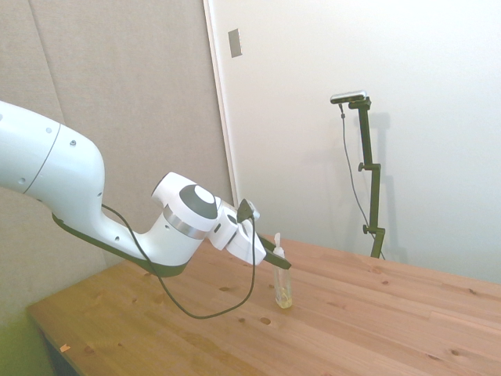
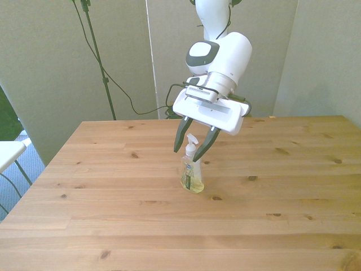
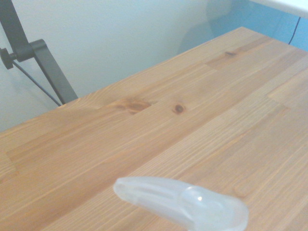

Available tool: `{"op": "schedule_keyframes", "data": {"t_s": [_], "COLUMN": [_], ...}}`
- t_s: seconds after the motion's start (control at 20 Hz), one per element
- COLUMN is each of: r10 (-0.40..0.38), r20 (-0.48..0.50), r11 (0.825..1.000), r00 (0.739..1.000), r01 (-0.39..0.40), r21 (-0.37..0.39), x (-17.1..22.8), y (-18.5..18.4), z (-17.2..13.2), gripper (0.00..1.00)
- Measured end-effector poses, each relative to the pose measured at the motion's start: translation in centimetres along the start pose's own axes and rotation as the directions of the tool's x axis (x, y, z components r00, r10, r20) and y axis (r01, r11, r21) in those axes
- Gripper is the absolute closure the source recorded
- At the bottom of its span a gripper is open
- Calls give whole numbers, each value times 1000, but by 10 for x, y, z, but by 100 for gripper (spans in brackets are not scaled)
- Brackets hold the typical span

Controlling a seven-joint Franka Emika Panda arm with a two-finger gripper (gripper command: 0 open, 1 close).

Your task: Stand the sanitizer

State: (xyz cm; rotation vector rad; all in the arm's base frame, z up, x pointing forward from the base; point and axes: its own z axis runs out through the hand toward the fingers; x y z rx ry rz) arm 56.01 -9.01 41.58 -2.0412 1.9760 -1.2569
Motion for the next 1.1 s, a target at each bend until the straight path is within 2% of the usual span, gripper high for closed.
{"op": "schedule_keyframes", "data": {"t_s": [0.4, 0.7, 0.85, 0.95, 1.1], "r10": [-93, -139, -191, -238, -309], "r20": [120, 258, 337, 403, 500], "r11": [994, 979, 958, 936, 896], "r00": [988, 956, 922, 884, 809], "r01": [99, 172, 250, 320, 424], "r21": [-53, -110, -142, -149, -133], "x": [-12, -18, -15, -14, -10], "y": [12, 18, 18, 19, 25], "z": [-1, -13, -30, -43, -62], "gripper": [0, 0, 0, 0, 0]}}
